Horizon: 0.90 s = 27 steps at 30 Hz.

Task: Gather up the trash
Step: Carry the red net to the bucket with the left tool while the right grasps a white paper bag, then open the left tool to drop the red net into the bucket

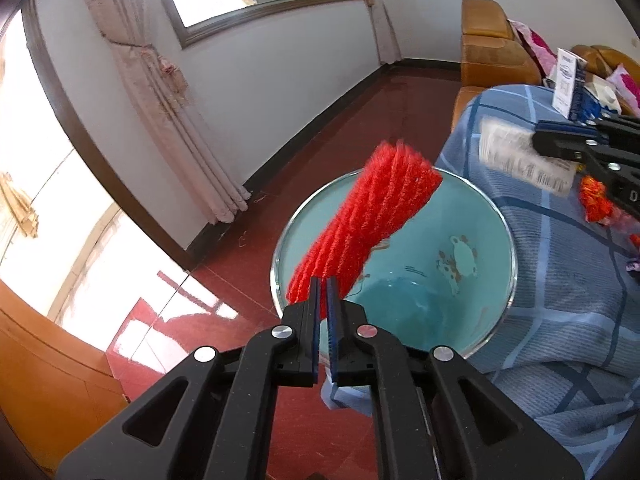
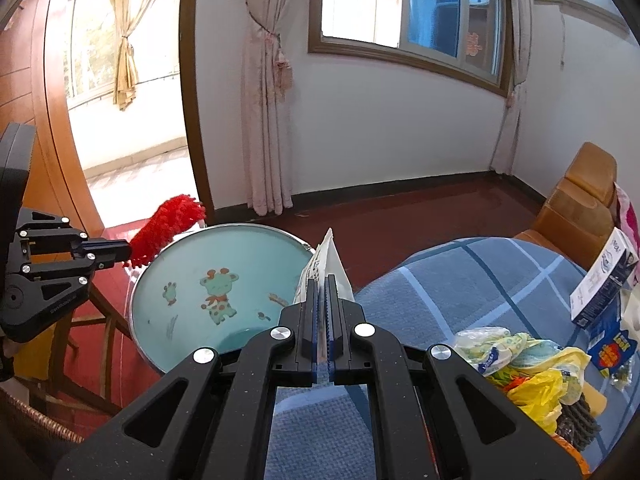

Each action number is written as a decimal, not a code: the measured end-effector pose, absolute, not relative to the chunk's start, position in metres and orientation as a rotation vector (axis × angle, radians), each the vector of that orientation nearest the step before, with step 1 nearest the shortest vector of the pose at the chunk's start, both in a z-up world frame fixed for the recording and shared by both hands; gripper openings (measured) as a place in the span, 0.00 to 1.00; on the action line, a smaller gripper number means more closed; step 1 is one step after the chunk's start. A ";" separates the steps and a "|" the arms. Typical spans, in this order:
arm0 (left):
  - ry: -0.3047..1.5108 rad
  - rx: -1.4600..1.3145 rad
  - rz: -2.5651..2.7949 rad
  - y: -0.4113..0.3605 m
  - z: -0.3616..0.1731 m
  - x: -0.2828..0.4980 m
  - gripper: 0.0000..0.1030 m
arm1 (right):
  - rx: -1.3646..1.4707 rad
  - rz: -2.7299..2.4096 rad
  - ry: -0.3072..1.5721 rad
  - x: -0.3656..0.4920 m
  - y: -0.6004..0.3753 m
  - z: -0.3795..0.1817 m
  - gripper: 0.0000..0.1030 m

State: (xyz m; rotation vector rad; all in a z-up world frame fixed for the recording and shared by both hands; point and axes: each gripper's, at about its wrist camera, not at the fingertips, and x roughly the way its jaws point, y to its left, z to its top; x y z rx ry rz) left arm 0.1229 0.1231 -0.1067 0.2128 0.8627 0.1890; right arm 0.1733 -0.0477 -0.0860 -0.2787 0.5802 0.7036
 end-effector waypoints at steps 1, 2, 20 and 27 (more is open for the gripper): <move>0.862 0.210 0.178 0.121 -0.107 0.123 0.11 | -0.282 0.710 0.576 0.172 -0.046 -0.086 0.05; 0.863 0.213 0.174 0.119 -0.108 0.123 0.23 | -0.284 0.716 0.573 0.171 -0.045 -0.087 0.05; 0.835 0.216 0.166 0.108 -0.105 0.118 0.49 | -0.270 0.622 0.563 0.163 -0.063 -0.079 0.36; 0.822 0.221 0.057 0.067 -0.106 0.111 0.52 | -0.191 0.436 0.541 0.128 -0.162 -0.053 0.45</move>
